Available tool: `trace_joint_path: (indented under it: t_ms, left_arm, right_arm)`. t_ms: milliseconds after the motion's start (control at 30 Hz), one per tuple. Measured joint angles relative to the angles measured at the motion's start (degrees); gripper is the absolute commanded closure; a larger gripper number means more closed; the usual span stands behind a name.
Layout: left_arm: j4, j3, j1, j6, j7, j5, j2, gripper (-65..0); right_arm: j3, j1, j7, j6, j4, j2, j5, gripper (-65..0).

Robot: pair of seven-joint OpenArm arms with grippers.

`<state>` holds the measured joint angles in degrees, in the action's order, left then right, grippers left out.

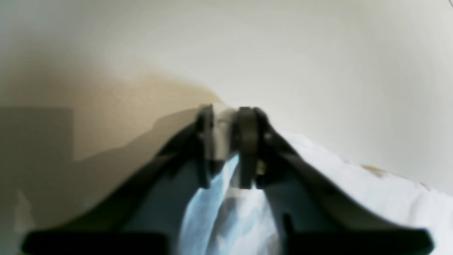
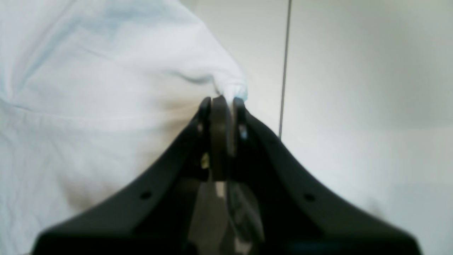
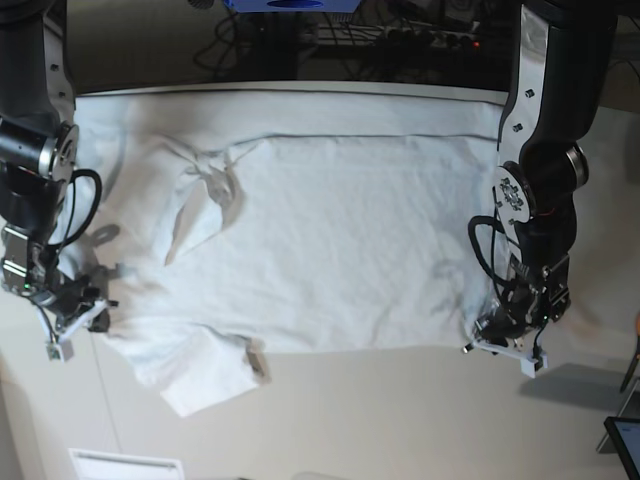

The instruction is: Fold the T-shirt properly

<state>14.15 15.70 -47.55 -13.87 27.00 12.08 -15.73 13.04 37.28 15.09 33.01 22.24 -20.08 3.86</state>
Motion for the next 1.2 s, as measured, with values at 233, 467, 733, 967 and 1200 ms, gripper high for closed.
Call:
trace_joint_path:
  t_ms: [233,467,733,967,1200]
  left_arm:
    - [0.11,0.0,0.09,-0.13,0.17,0.2,0.0,0.0]
    - [4.0,0.0,0.44,-0.13,5.84,-0.07,0.24,0.0]
    - [18.47,0.0,3.15,-3.85,18.56,-1.16,0.48,0.0]
    - [25.16,-0.07,4.52,-7.96,25.03,-1.01,0.68,0.0]
    - [36.13,-0.11,9.49,-8.7,31.04,-0.17,0.96,0.0]
  right_arm:
    - [0.09,0.0,0.02,-0.02,0.09,0.09,0.0,-0.9]
    - [0.11,-0.07,-1.22,-0.02,0.13,0.15,-0.13,-0.7]
    - [5.33,-0.96,0.0,0.02,3.56,0.46,1.51,-0.7]
    - [5.7,-2.16,4.83,0.13,10.8,0.57,1.88,-0.7]
    - [5.75,-4.46,10.1,0.52,18.29,0.39,1.97,-0.7]
